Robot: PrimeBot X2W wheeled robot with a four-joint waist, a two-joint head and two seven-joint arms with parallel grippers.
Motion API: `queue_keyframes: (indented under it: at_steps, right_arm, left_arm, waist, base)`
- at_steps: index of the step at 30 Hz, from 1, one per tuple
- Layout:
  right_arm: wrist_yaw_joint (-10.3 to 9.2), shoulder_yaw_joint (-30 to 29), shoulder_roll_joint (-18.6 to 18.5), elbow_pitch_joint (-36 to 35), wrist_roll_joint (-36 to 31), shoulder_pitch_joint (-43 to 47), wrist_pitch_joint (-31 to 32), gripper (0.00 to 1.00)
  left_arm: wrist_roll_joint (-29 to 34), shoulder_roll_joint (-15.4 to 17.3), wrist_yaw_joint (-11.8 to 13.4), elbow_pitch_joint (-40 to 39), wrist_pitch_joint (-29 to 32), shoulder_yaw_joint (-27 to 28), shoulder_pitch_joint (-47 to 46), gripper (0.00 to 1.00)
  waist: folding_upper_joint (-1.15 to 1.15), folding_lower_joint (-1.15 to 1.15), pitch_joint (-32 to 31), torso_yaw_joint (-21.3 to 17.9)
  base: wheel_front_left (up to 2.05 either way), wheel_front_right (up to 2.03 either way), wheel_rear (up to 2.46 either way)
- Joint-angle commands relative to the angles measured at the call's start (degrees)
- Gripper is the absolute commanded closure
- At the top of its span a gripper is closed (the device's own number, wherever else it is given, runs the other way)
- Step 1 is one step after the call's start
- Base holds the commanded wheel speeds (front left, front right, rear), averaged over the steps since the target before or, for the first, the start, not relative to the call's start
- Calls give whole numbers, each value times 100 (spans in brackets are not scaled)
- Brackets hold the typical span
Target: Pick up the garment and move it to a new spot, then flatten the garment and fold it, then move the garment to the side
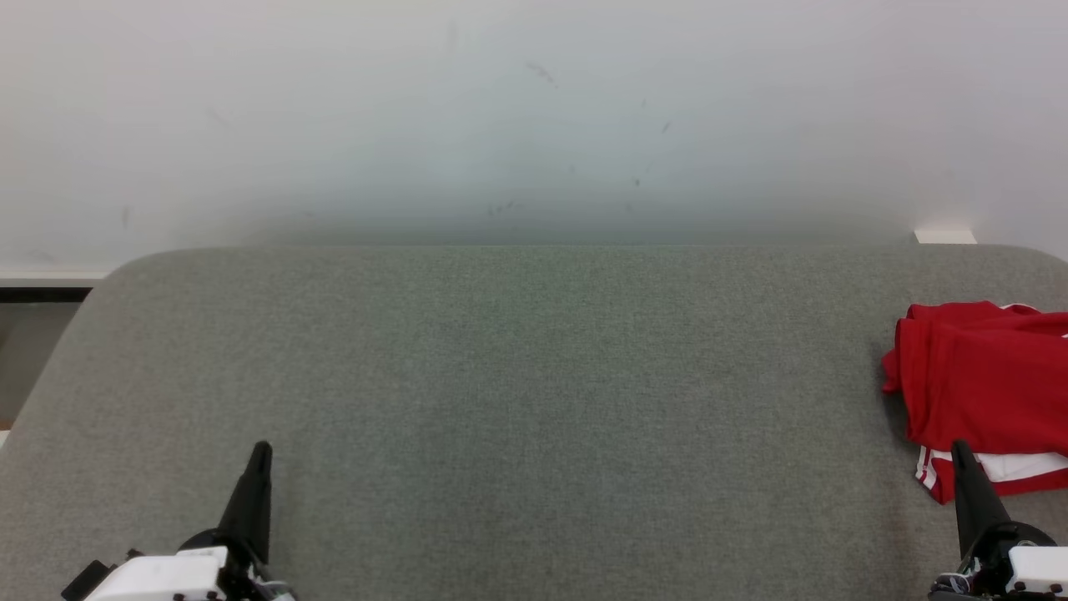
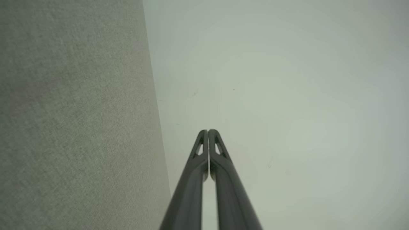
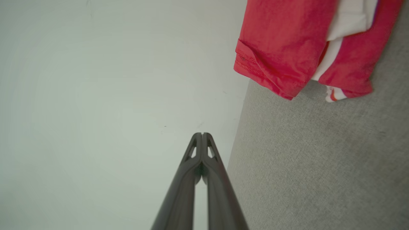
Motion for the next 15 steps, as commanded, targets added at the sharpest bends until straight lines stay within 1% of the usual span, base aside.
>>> queue_keyframes:
  at_steps: [1,15]
  right_arm:
    - [-12,-25,10,-29,-21,-37,15,100]
    - [-12,-27,11,-28,-25,-38,18,100]
  left_arm:
    - [-66,36,-31,-20,27,16,-23,100]
    - [-66,36,-31,-20,27,15,-23,100]
  waist:
    - [0,0,0,0]
    - [0,0,0,0]
  base:
    - [0,0,0]
    - [0,0,0]
